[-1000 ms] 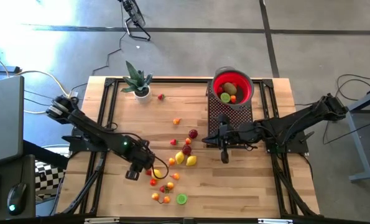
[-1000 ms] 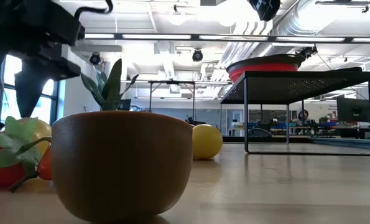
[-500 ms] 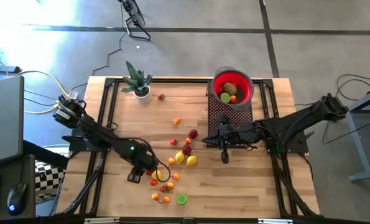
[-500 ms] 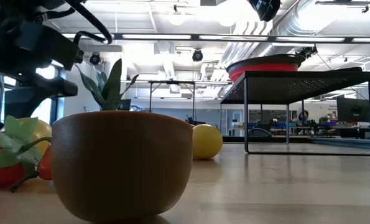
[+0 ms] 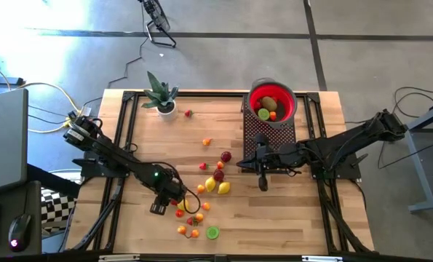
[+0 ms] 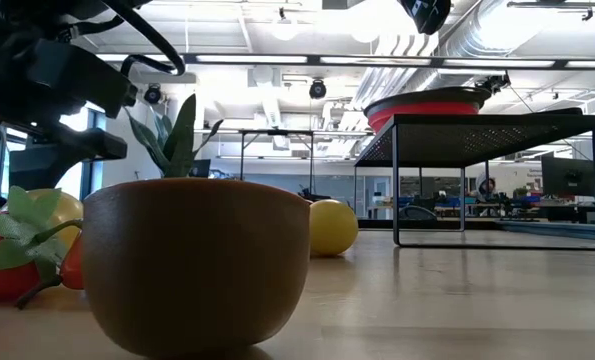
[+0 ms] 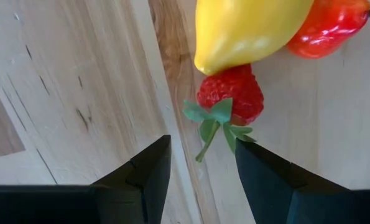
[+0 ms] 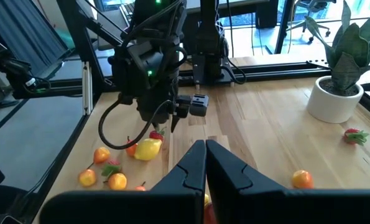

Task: Pick & Place Fruit
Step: Put the strawberry into the strainer bowl on the shelf

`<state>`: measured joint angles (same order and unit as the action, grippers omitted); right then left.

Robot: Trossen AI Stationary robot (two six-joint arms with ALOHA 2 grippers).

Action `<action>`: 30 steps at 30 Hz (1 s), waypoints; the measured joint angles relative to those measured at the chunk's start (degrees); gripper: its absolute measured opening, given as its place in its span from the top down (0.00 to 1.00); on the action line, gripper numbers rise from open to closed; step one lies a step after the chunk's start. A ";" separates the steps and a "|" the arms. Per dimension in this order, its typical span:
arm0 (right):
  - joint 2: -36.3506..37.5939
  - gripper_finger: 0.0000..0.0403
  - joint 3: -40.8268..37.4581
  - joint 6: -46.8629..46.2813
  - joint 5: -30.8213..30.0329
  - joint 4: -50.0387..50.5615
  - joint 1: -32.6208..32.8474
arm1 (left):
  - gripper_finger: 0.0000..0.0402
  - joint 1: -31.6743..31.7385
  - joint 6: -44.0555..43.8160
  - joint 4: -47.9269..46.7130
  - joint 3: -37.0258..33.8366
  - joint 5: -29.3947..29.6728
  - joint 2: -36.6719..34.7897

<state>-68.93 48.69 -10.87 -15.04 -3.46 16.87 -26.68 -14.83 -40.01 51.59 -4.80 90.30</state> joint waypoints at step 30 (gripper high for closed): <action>0.00 0.99 -0.02 0.00 0.19 0.02 -0.01 | 0.99 0.02 -0.44 -2.12 0.00 -3.51 0.00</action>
<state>-68.93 48.66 -10.88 -14.85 -3.44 16.86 -26.65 -15.27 -42.12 51.59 -8.31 90.30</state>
